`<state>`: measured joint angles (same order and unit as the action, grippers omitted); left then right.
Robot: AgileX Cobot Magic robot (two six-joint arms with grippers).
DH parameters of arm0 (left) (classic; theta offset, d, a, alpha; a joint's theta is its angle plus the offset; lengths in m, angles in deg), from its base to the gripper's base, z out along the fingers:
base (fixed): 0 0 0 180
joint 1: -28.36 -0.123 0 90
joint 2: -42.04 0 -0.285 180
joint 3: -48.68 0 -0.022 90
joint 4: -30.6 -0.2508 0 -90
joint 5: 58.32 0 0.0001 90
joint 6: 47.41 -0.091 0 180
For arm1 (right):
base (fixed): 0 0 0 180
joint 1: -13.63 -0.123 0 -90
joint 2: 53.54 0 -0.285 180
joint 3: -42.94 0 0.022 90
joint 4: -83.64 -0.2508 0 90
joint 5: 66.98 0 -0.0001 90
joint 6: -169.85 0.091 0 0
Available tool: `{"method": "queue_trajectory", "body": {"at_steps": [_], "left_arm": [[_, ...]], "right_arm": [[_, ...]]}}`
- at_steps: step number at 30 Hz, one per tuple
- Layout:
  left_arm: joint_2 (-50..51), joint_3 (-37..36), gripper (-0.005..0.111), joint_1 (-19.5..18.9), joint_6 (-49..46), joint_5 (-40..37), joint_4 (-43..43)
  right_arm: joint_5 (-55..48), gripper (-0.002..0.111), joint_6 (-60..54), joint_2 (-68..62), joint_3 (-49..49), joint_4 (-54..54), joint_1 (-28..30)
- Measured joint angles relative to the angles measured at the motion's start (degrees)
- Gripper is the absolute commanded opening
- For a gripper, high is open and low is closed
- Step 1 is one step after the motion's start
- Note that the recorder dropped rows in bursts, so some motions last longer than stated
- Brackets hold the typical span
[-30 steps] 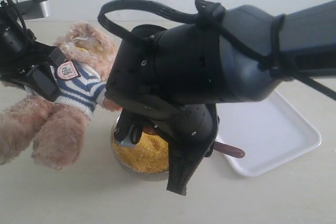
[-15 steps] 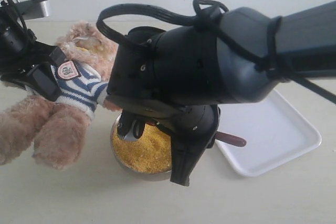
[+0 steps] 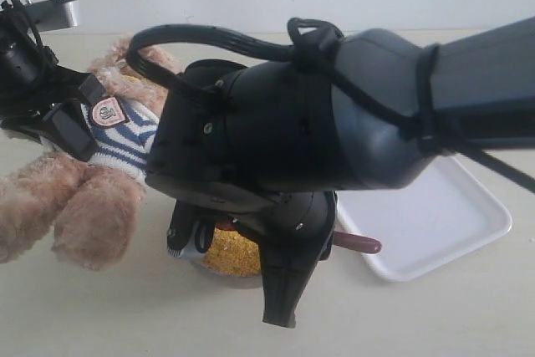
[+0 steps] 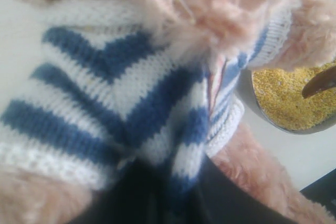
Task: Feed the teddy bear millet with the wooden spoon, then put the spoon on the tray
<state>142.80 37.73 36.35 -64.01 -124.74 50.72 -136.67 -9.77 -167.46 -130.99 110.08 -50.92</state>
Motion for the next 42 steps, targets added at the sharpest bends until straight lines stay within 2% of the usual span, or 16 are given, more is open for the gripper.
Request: {"method": "queue_trajectory", "body": {"at_steps": [42], "left_arm": [[0.0,0.0,0.004,0.0,0.0,-0.1,0.4]], "right_arm": [[0.0,0.000,0.3,0.0,0.0,5.8,0.0]]}}
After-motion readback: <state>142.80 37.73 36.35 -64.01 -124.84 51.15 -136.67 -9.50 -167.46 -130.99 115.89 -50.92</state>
